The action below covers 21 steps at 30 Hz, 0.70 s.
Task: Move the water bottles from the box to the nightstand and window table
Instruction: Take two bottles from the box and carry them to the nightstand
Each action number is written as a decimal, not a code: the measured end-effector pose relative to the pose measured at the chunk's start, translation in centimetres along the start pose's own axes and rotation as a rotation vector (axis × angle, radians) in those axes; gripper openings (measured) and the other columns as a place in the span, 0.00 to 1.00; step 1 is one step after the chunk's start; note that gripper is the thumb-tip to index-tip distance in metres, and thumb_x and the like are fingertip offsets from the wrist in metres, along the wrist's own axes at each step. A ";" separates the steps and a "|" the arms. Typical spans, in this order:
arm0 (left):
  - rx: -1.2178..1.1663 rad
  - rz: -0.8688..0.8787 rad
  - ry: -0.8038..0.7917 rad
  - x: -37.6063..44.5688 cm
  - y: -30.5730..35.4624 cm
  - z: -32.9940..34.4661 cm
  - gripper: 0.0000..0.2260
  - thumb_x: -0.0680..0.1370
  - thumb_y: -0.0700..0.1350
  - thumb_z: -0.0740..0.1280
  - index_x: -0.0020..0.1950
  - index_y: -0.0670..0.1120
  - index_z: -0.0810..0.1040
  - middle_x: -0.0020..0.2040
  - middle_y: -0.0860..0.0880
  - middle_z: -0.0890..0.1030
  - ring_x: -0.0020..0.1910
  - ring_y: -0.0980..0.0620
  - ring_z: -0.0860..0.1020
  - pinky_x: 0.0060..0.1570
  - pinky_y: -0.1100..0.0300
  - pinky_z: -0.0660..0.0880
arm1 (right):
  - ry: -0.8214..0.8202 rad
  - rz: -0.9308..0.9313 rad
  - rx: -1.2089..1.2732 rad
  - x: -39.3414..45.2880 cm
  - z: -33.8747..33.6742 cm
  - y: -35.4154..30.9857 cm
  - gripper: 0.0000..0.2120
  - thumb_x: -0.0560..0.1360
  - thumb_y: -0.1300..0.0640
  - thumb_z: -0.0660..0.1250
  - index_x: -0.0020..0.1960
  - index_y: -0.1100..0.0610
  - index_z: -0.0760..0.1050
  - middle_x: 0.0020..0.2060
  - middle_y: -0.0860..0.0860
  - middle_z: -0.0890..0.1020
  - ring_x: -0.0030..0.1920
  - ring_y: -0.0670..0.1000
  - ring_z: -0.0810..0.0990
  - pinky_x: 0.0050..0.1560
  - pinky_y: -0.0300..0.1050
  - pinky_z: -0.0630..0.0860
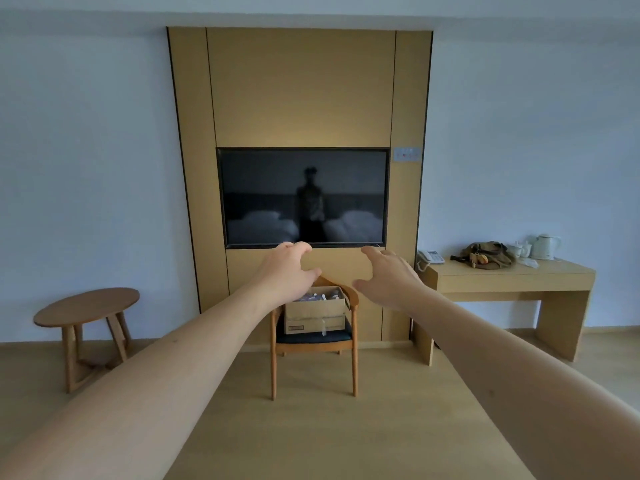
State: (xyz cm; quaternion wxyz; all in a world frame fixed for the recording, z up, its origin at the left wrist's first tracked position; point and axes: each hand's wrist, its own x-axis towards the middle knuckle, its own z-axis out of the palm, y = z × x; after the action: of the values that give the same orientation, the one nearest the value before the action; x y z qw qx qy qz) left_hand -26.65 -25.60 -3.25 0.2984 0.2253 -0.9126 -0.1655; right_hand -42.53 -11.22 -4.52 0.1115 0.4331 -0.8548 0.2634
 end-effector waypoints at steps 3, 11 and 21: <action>0.015 -0.029 -0.003 6.8 -1.5 2.2 0.25 0.81 0.53 0.69 0.77 0.52 0.69 0.78 0.48 0.68 0.73 0.44 0.70 0.64 0.52 0.72 | -0.029 0.003 0.012 7.5 1.3 2.5 0.35 0.77 0.46 0.71 0.79 0.48 0.60 0.73 0.54 0.72 0.68 0.59 0.74 0.54 0.49 0.74; 0.011 -0.075 -0.013 21.0 -7.9 8.8 0.26 0.81 0.54 0.69 0.77 0.53 0.68 0.77 0.48 0.69 0.73 0.44 0.71 0.65 0.50 0.72 | -0.103 -0.021 0.065 22.5 8.5 6.4 0.36 0.77 0.47 0.70 0.80 0.49 0.59 0.71 0.56 0.73 0.67 0.59 0.74 0.52 0.47 0.70; 0.053 -0.036 -0.025 39.6 -21.1 16.8 0.25 0.80 0.55 0.69 0.76 0.52 0.70 0.75 0.48 0.72 0.72 0.43 0.71 0.67 0.48 0.73 | -0.098 0.011 0.034 41.4 20.6 9.7 0.36 0.76 0.44 0.71 0.79 0.49 0.61 0.71 0.55 0.74 0.67 0.60 0.74 0.56 0.50 0.74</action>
State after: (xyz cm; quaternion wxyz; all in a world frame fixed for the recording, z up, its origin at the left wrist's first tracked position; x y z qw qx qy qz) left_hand -59.02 -60.79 -6.72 0.2776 0.2475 -0.9162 -0.1494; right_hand -74.38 -45.97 -7.89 0.0610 0.4427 -0.8569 0.2568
